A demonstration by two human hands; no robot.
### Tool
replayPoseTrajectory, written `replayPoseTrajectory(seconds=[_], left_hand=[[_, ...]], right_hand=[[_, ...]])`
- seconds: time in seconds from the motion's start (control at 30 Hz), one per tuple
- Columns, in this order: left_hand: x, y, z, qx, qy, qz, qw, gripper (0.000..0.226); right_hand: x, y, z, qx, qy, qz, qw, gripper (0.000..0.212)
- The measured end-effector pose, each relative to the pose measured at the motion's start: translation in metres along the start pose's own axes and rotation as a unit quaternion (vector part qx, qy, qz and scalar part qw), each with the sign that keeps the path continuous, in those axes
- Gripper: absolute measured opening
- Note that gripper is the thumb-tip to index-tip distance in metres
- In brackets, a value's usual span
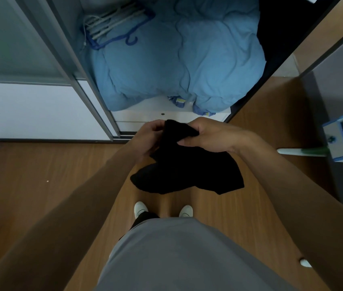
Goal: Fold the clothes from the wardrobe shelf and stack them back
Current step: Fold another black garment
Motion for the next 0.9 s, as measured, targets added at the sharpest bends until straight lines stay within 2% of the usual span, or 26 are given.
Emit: replayPoseTrajectory(seconds=[0.1, 0.27, 0.33, 0.4, 0.47, 0.53, 0.6, 0.67, 0.77, 0.83, 0.9], left_hand=[[-0.009, 0.002, 0.006, -0.009, 0.003, -0.018, 1.000, 0.030], [-0.015, 0.000, 0.005, 0.044, -0.155, -0.007, 0.987, 0.033], [-0.019, 0.005, 0.010, -0.009, -0.095, -0.029, 0.995, 0.034], [-0.022, 0.014, 0.019, -0.116, 0.033, -0.043, 0.992, 0.039], [-0.020, 0.023, 0.022, -0.176, 0.059, -0.041, 0.982, 0.041], [-0.019, 0.027, 0.021, -0.180, -0.069, -0.022, 0.981, 0.037], [-0.018, 0.026, 0.023, -0.164, -0.232, -0.009, 0.959, 0.030], [-0.019, 0.024, 0.027, -0.149, -0.297, -0.011, 0.943, 0.022], [-0.013, 0.024, 0.032, -0.116, -0.261, -0.003, 0.958, 0.014], [-0.006, 0.025, 0.031, -0.095, -0.172, 0.004, 0.981, 0.016], [0.002, 0.026, 0.030, -0.072, -0.078, 0.006, 0.994, 0.018]], right_hand=[[-0.001, 0.002, -0.005, 0.013, -0.004, 0.006, 1.000, 0.017], [0.001, 0.002, -0.011, 0.032, 0.000, 0.010, 0.999, 0.022], [0.002, 0.001, -0.012, 0.046, -0.010, 0.015, 0.999, 0.022], [0.004, -0.001, -0.017, 0.070, -0.006, 0.024, 0.997, 0.019], [0.003, -0.002, -0.022, 0.090, 0.006, 0.033, 0.995, 0.018], [0.000, -0.004, -0.027, 0.107, 0.033, 0.030, 0.993, 0.021], [-0.006, -0.006, -0.034, 0.139, 0.071, 0.019, 0.988, 0.023], [-0.007, -0.011, -0.043, 0.197, 0.100, 0.013, 0.975, 0.028], [0.003, -0.015, -0.062, 0.322, 0.091, 0.008, 0.942, 0.020], [0.017, -0.014, -0.071, 0.383, 0.059, 0.004, 0.922, 0.028], [0.042, -0.006, -0.071, 0.419, 0.005, 0.034, 0.907, 0.040]])
Point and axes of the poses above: each hand's wrist, its own y-axis away from the middle knuckle, its own z-axis out of the palm, x = y × z, the point moved 6 cm from there along -y, towards the middle knuckle, and after that the axes turned 6 degrees about -z, right-handed, at the moved point
